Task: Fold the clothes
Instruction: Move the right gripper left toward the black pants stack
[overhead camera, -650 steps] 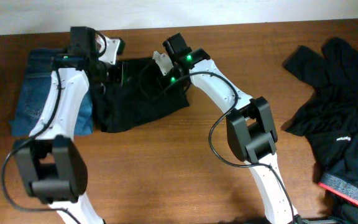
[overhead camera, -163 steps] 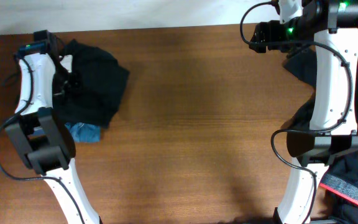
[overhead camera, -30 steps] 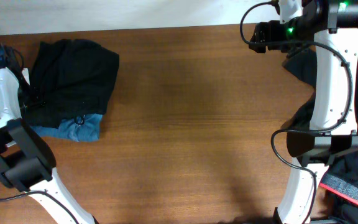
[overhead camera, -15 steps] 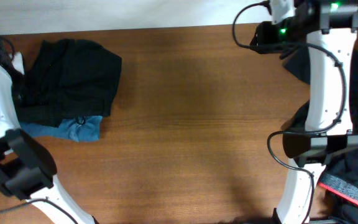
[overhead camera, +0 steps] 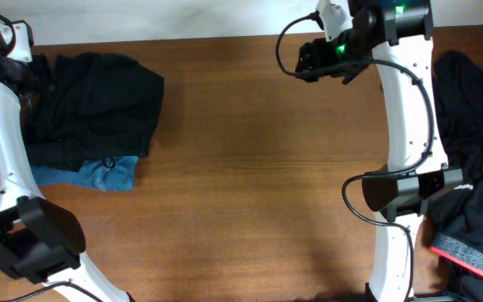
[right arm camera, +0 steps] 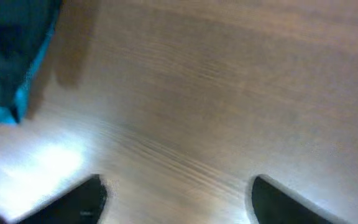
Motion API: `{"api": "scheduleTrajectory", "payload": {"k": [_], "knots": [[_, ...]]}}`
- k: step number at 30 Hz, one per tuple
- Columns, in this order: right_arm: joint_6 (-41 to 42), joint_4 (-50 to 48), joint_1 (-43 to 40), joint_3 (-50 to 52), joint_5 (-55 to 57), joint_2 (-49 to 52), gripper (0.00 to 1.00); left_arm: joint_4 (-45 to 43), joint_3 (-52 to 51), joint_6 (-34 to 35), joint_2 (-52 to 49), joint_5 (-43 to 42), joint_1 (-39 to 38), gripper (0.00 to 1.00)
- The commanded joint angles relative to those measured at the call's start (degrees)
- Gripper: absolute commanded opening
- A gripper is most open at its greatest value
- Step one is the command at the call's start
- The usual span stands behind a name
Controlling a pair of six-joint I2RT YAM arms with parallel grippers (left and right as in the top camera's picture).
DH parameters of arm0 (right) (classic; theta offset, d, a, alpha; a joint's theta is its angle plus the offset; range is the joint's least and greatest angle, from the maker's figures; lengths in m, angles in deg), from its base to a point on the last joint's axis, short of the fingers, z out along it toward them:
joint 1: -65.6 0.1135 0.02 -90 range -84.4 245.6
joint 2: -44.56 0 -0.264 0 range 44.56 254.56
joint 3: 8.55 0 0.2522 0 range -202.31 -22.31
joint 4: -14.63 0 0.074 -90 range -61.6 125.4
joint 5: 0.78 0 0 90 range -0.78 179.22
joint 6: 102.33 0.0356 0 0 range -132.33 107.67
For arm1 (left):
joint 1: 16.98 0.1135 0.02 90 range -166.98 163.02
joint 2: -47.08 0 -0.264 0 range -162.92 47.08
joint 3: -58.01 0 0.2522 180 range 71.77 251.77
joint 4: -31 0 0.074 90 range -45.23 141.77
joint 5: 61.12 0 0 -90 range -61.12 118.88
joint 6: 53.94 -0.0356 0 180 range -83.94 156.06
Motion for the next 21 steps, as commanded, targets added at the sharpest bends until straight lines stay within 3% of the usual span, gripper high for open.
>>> {"api": "scheduleTrajectory", "payload": {"k": [1,5,12,21], "knots": [[-0.28,-3.21,2.05,0.37,-8.33,2.47,0.91,3.72,0.26,-0.76,-0.04,6.64,0.48,0.27],[-0.22,-10.69,5.49,1.6,-17.11,6.01,1.0,7.98,0.26,-0.76,-0.04,11.63,0.9,0.32],[0.17,-23.82,14.86,4.57,-29.83,15.1,0.99,8.33,0.26,-0.72,-0.04,11.37,1.18,0.33],[0.48,-34.84,26.1,4.57,-30.36,21.51,0.99,8.26,0.26,-0.72,-0.13,11.37,2.45,0.34]]}}
